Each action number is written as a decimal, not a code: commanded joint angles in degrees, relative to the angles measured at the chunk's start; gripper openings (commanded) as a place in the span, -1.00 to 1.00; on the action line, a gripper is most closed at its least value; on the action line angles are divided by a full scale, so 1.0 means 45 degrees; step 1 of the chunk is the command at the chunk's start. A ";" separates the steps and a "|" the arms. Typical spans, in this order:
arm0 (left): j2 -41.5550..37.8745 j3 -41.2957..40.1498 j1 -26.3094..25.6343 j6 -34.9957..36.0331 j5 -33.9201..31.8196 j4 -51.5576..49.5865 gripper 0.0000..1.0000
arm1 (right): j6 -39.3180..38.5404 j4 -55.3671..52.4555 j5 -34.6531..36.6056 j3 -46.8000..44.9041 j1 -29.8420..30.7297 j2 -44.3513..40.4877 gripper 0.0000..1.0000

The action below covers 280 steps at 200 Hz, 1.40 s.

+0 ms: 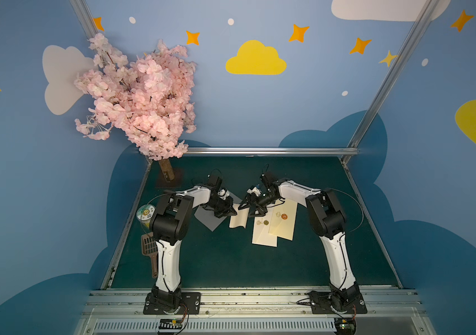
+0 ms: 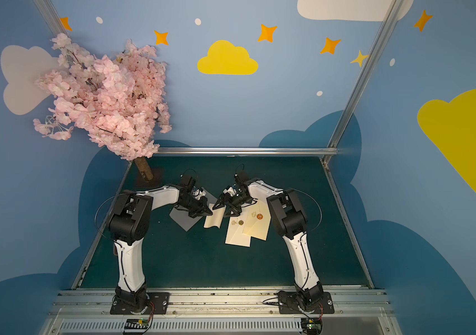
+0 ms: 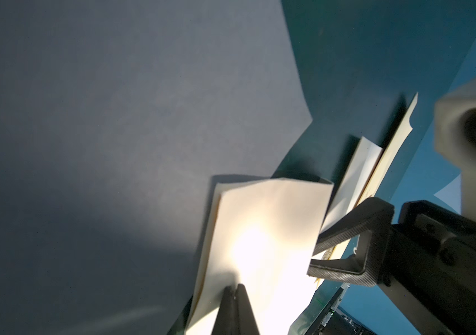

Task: Fold the letter paper in half and place it into the envelope
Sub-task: Fold the letter paper at the center of the board.

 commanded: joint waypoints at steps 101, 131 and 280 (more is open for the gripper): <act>0.1028 0.0160 0.0020 0.0124 -0.0449 -0.0315 -0.95 | 0.1555 0.3561 -0.0745 -0.3550 0.0264 -0.1314 -0.04; 0.0583 0.0242 0.0071 -0.0045 -0.0386 -0.0359 -0.95 | 0.1447 0.2917 -0.0412 -0.3276 0.0174 -0.1193 -0.51; -0.2271 -0.0103 0.0807 -0.1190 0.4308 0.4008 1.00 | -0.0678 0.0524 -0.2836 -0.3713 -0.0350 -0.4367 -1.00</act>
